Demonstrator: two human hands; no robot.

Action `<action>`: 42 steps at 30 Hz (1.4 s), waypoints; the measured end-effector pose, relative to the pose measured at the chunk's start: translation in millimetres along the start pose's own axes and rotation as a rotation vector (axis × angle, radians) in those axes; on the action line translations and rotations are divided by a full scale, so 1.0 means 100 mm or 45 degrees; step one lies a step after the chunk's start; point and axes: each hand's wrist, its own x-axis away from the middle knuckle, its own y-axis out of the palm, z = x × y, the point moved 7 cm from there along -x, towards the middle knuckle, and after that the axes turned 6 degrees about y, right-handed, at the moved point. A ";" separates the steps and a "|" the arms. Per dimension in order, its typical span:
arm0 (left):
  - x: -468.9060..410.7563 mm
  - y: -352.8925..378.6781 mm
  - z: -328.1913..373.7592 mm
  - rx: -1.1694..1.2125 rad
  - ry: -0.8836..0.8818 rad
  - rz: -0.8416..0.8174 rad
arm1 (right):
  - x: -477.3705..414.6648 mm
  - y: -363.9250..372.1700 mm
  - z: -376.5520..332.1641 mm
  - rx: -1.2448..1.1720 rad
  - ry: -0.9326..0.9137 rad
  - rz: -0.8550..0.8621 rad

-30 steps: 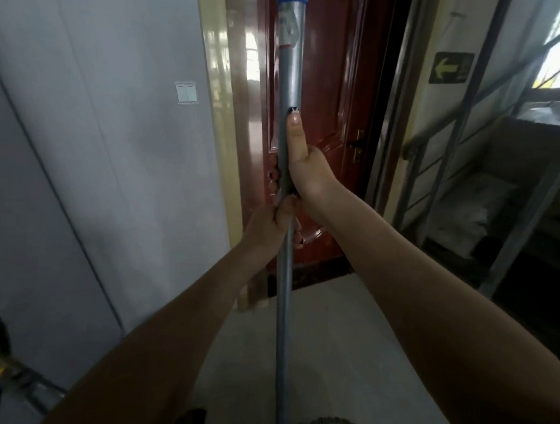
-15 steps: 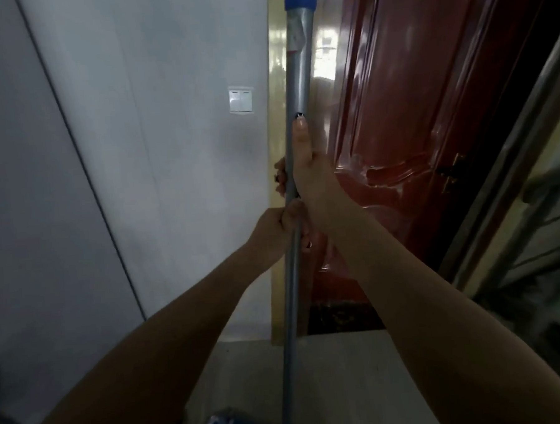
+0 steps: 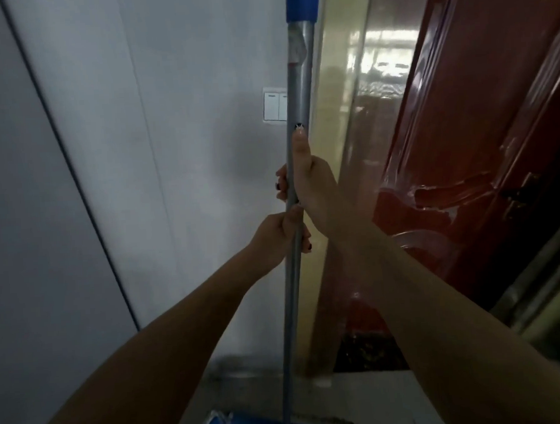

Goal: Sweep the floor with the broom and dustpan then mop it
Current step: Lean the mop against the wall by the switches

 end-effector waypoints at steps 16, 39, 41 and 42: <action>-1.03 -1.22 -1.05 -0.135 -0.158 0.311 | -1.47 1.28 0.85 0.022 0.049 -0.470; -1.53 -2.13 -2.41 -0.272 -0.342 0.380 | -2.23 2.33 2.13 -0.006 0.419 -0.346; -1.56 -2.12 -2.42 -0.250 -0.312 0.382 | -2.25 2.32 2.14 -0.027 0.410 -0.338; -1.57 -2.13 -2.42 -0.239 -0.287 0.389 | -2.25 2.31 2.13 -0.037 0.402 -0.343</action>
